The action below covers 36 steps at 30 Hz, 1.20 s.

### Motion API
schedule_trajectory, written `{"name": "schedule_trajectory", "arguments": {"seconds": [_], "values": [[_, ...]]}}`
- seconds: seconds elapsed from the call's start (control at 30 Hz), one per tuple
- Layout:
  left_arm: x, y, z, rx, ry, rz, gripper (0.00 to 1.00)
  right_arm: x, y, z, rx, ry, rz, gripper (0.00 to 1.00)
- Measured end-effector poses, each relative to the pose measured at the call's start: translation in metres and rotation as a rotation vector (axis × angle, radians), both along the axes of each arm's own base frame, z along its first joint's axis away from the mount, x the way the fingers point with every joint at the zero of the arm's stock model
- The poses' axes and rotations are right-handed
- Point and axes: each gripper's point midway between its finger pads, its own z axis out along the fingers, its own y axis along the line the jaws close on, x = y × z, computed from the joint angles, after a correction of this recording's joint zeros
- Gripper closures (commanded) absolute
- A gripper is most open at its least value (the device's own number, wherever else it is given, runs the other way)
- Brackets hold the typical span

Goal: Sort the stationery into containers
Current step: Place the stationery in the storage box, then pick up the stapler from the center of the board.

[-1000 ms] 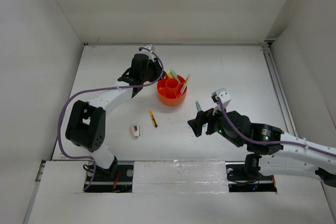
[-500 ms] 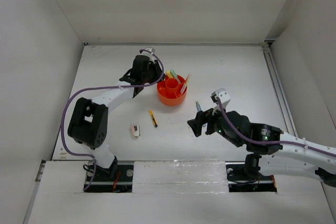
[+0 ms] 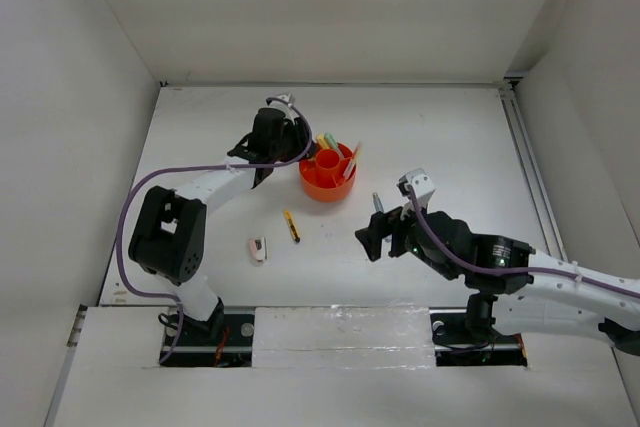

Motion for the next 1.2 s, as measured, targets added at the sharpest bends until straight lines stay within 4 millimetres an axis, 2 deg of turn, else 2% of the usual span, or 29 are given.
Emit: {"name": "schedule_trajectory", "arguments": {"seconds": [0.17, 0.27, 0.3, 0.4, 0.43, 0.53, 0.73, 0.87, 1.07, 1.2], "values": [[-0.004, 0.003, 0.001, 0.003, 0.004, 0.003, 0.59, 0.001, 0.002, -0.003, -0.014, 0.002, 0.001, 0.1], [-0.007, 0.007, 0.013, 0.002, -0.011, 0.02, 0.52, 0.001, 0.003, -0.006, -0.027, 0.003, 0.003, 0.08], [-0.007, 0.009, 0.019, 0.0, -0.022, 0.034, 0.44, 0.001, 0.004, -0.007, -0.034, 0.003, 0.004, 0.08], [-0.009, 0.021, 0.039, -0.006, -0.048, 0.103, 0.29, 0.002, 0.006, -0.011, -0.052, 0.001, 0.01, 0.07], [-0.01, 0.025, 0.044, -0.006, -0.051, 0.131, 0.18, 0.002, 0.007, -0.013, -0.059, 0.002, 0.014, 0.07], [-0.016, 0.044, 0.057, -0.009, -0.046, 0.241, 0.0, 0.002, 0.01, -0.018, -0.084, 0.005, 0.025, 0.06], [-0.041, 0.087, 0.081, -0.055, -0.017, 0.475, 0.0, 0.008, 0.029, -0.031, -0.13, 0.014, 0.042, 0.0], [-0.067, 0.124, 0.086, -0.093, 0.037, 0.649, 0.0, 0.015, 0.068, -0.055, -0.187, 0.062, 0.062, 0.0], [-0.103, 0.161, 0.078, -0.028, 0.102, 0.811, 0.0, 0.022, 0.147, -0.093, -0.24, 0.118, 0.12, 0.0], [-0.125, 0.189, 0.073, 0.063, 0.125, 0.887, 0.0, 0.026, 0.205, -0.106, -0.245, 0.132, 0.156, 0.0]]}}
